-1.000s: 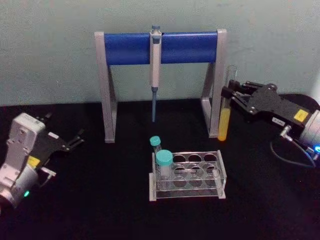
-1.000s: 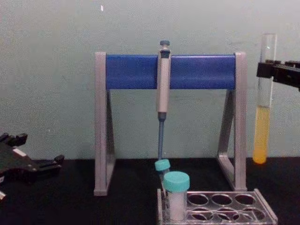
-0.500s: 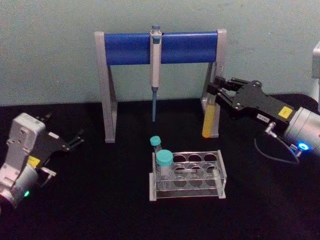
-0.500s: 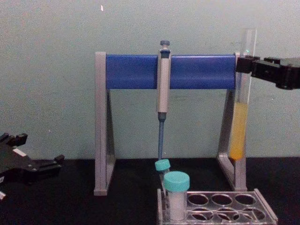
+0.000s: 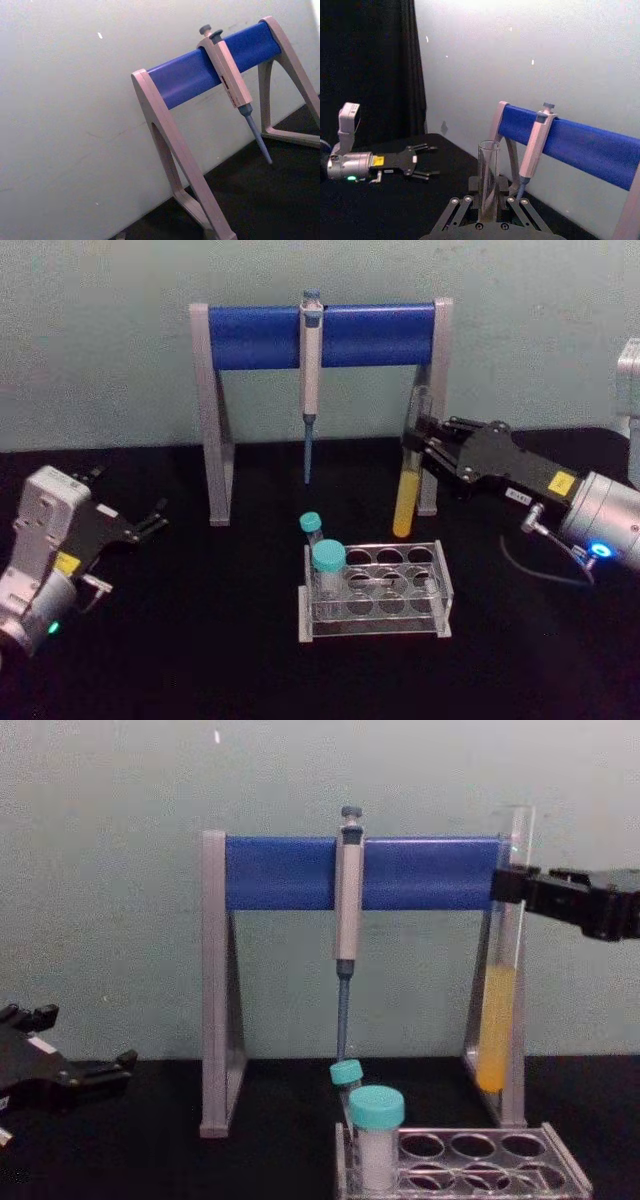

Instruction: Pick up the test tube from the test tube rack, shake it, then place it back into the test tube rack.

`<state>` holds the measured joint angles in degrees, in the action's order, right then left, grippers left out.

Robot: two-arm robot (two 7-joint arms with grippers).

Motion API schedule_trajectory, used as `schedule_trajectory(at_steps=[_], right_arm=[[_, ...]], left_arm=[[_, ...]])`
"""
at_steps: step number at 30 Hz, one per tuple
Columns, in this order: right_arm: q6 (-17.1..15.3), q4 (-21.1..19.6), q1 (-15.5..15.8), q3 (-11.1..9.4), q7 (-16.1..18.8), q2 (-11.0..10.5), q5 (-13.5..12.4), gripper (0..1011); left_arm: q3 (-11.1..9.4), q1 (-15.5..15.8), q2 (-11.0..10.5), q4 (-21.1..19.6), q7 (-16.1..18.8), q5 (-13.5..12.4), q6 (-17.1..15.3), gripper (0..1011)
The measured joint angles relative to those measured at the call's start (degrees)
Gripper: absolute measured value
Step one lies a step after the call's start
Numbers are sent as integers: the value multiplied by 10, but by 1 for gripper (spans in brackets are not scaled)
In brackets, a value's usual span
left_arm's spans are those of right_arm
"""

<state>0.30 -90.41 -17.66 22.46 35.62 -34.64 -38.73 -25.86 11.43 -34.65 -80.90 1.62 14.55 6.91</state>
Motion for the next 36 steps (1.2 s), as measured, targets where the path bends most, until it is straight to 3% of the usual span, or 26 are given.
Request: schedule_trajectory(at_steps=[16,25,36], right_arm=[[19,29,-1,17,15,8,4,218],[30,53,-9,30,15,18,29,218],[34,70,-12,34,16,30,39,218]], left_arm=[[0,0,0,0,0,0,0,1001],[0,0,0,0,0,0,0,1001],[0,0,0,0,0,0,0,1001]])
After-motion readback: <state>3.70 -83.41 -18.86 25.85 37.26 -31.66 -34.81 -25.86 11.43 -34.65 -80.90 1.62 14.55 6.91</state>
